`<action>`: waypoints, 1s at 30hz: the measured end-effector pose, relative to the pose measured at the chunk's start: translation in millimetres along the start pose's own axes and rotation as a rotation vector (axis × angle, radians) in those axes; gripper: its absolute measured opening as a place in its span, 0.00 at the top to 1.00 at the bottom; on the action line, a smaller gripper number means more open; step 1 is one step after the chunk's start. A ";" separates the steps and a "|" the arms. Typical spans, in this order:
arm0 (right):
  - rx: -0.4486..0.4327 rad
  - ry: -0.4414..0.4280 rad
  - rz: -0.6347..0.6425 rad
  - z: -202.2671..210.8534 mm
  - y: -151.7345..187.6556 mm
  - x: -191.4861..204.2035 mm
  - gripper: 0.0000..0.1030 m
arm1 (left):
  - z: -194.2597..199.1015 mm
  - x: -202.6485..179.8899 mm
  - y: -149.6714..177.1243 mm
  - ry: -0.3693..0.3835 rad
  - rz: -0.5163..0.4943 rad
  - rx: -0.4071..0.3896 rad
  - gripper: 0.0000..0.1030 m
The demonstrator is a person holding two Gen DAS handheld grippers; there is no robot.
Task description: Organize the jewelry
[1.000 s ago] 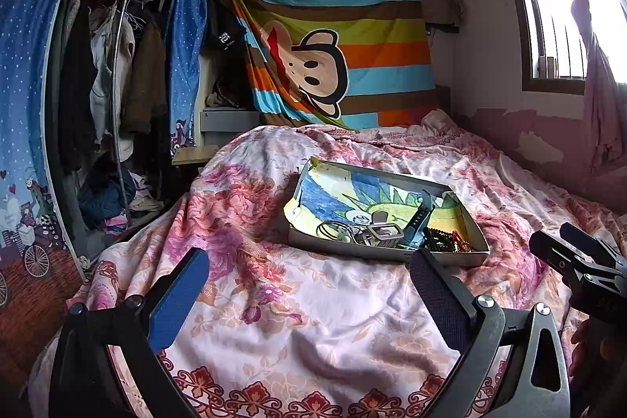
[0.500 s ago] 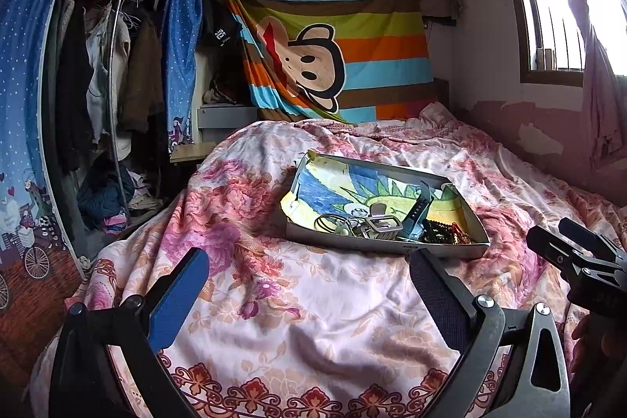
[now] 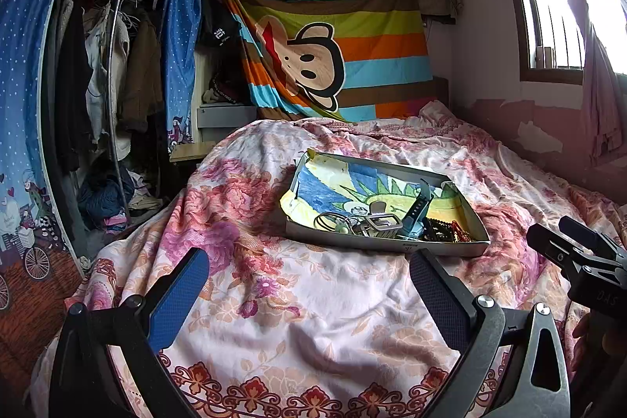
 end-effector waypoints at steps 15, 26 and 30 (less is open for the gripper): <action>0.000 0.000 -0.001 0.1 0.3 0.0 0.01 | 0.1 -0.7 -0.4 -0.001 -0.002 0.000 0.00; 0.000 0.000 -0.001 0.3 -0.2 0.3 0.01 | 0.2 -1.4 -0.8 0.000 -0.002 0.002 0.00; 0.002 0.000 -0.001 0.2 0.0 0.3 0.01 | -0.1 -2.0 -0.6 0.000 -0.004 0.003 0.00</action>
Point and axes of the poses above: each gripper's, at about its wrist camera, not at the fingertips, and z roughly against the way its jaws point, x to its left, y to its underside, the point moved 4 cm from there along -z, roughly the way its jaws point, and after that the axes turned 8 degrees about -z, right-handed, at the moved point
